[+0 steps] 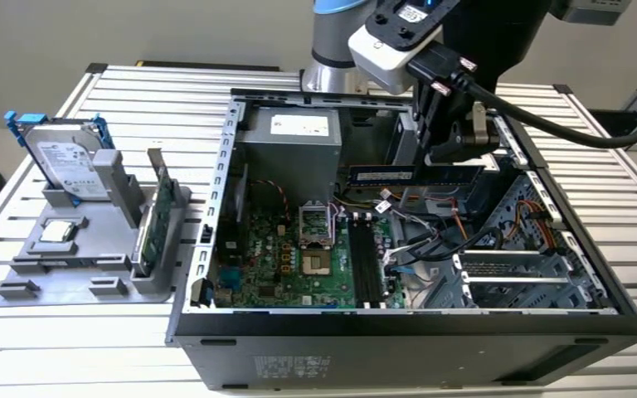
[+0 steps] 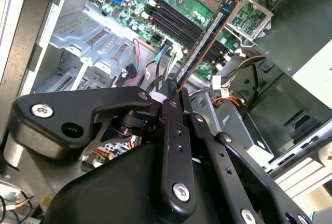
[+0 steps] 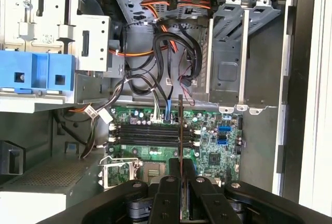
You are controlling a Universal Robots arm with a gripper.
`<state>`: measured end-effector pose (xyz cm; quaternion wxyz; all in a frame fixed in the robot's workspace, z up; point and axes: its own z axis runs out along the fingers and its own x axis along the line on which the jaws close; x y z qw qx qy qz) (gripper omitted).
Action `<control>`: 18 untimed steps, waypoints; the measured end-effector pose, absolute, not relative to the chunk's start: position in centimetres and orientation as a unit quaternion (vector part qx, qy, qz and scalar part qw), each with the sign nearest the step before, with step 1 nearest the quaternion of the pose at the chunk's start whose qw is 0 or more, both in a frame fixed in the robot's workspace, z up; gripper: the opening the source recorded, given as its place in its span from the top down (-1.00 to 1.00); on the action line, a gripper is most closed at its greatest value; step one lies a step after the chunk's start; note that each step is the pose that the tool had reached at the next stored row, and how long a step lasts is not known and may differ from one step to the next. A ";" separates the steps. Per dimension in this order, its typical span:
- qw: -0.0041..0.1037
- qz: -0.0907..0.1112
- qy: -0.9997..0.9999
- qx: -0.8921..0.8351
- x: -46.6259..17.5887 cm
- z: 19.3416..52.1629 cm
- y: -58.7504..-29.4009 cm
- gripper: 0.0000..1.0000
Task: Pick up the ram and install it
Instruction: 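Insert the ram into the slot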
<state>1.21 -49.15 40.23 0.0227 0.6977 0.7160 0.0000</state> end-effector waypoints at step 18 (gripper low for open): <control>0.023 0.000 0.716 0.698 1.3 40.2 -48.5 1.00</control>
